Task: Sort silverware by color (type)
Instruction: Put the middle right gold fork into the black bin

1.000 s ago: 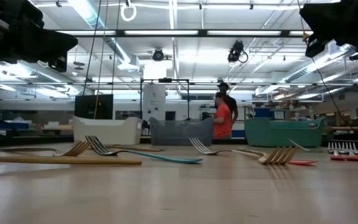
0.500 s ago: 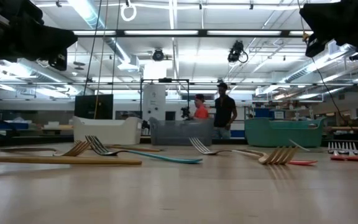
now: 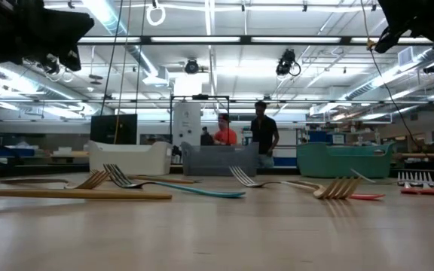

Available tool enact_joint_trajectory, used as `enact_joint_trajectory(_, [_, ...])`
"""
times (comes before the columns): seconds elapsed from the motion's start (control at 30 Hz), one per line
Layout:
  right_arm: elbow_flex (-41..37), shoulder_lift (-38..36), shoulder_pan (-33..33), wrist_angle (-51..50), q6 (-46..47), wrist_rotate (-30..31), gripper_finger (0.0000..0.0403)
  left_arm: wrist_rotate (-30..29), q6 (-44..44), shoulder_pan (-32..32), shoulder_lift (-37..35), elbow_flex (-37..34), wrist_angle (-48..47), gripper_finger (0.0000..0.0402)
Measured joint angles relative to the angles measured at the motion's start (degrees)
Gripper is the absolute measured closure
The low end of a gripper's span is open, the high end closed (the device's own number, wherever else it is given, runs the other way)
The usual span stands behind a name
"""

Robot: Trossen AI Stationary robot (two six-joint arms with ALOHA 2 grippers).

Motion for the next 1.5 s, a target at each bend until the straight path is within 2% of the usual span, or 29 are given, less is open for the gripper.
enact_joint_trajectory(0.2, [-0.01, 0.31, 0.0, -1.49, 3.35, 10.45, 0.0346, -11.42, -4.21, 0.52, 0.14, 0.0, -0.39, 0.0347])
enact_joint_trajectory(0.3, [-0.01, 1.4, -0.04, -1.91, 3.71, 15.69, 0.0346, -11.65, -7.37, 1.24, 0.17, 0.02, -1.6, 0.0347])
enact_joint_trajectory(0.43, [-0.01, 3.62, -0.04, -3.85, 3.23, 16.85, 0.0346, -12.63, -10.86, 2.31, 0.75, 0.02, -4.12, 0.0347])
enact_joint_trajectory(0.57, [-0.01, 7.46, -0.04, -5.55, 5.49, 20.88, 0.0346, -13.07, -13.41, 3.1, 3.91, 0.02, -4.53, 0.0351])
enact_joint_trajectory(0.73, [1.88, 13.75, -0.06, -7.61, 6.16, 23.06, 0.0346, -13.05, -14.55, 3.13, 9.8, 0.51, -3.6, 0.0365])
enact_joint_trajectory(0.93, [6.73, 20.81, -0.07, -12.35, 5.89, 24.4, 0.0346, -13.05, -11.53, 2.62, 16.5, 4.89, -3.18, 0.0374])
enact_joint_trajectory(1.27, [11.61, 32.72, -0.04, -18.15, 13.08, 23.57, 0.0346, -13.13, -6.58, 2.69, 21.83, 6.75, -2.51, 0.0374])
enact_joint_trajectory(1.37, [14.67, 36.79, 0.14, -21.06, 14.83, 22.39, 0.0346, -14.04, -6.54, 2.79, 22.46, 6.8, -1.76, 0.0366])
enact_joint_trajectory(1.5, [18.52, 43.05, 1.05, -24.05, 15.21, 22.35, 0.0346, -14.75, -7.0, 2.78, 23.41, 6.82, -1.76, 0.0336])
